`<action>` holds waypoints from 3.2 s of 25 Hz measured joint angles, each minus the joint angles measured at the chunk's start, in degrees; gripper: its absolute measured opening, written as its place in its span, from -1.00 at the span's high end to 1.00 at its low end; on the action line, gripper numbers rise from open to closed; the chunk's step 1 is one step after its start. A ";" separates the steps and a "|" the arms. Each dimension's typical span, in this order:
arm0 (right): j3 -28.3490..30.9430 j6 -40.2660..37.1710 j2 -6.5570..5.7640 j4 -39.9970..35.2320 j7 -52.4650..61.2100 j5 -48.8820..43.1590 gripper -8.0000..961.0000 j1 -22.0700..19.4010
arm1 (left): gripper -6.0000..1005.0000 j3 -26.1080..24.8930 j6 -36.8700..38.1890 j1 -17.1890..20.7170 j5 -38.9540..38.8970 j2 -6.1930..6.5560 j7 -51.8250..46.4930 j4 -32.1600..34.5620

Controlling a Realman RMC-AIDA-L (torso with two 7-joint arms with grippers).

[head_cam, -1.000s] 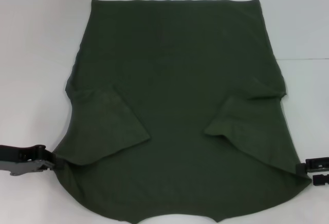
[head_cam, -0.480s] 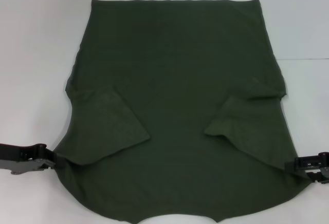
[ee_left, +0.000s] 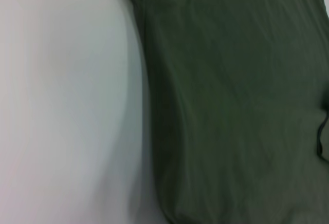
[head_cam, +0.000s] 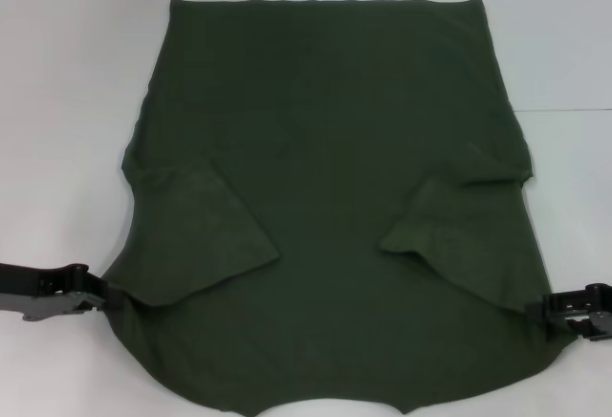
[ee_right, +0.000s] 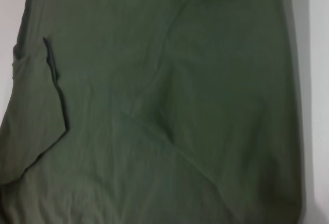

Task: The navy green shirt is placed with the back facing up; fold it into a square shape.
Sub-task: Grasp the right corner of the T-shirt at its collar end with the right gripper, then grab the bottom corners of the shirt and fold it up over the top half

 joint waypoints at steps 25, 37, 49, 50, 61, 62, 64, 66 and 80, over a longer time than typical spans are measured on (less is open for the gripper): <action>0.02 1.67 -0.10 -0.07 -1.61 -1.30 0.51 -0.16 | 0.93 0.13 -0.01 -0.01 -0.61 0.00 0.42 -0.09; 0.41 2.10 -0.02 -0.43 -3.61 -2.01 0.89 -0.28 | 0.93 -0.05 -0.01 0.08 -0.62 0.00 0.61 -0.16; 0.48 1.72 -0.02 -0.62 -4.99 -1.95 0.94 -0.38 | 0.93 -0.05 -0.01 0.07 -0.62 0.00 0.71 -0.12; 0.48 1.72 -0.02 -0.62 -5.10 -1.95 0.94 -0.35 | 0.93 -0.03 -0.01 0.06 -0.62 0.00 0.72 -0.12; 0.47 1.79 0.06 -0.62 -5.32 -1.77 0.94 -0.44 | 0.93 0.13 0.00 -0.01 -1.16 0.00 1.15 -0.26; 0.48 1.88 0.06 -0.63 -5.34 -1.74 0.94 -0.48 | 0.93 0.12 0.05 -0.01 -1.19 0.00 1.20 -0.26; 0.53 1.90 0.06 -0.71 -5.62 -1.70 0.94 -0.52 | 0.93 0.08 0.13 -0.01 -1.24 0.00 1.31 -0.27; 1.01 1.52 -0.12 -0.78 -6.48 -1.70 0.94 -0.58 | 0.93 0.03 0.53 -0.01 -1.24 0.00 1.73 -0.16; 8.48 -11.69 -1.19 -7.00 -19.34 -1.63 0.94 -4.08 | 0.93 -0.36 9.04 0.35 -2.14 0.82 5.77 2.42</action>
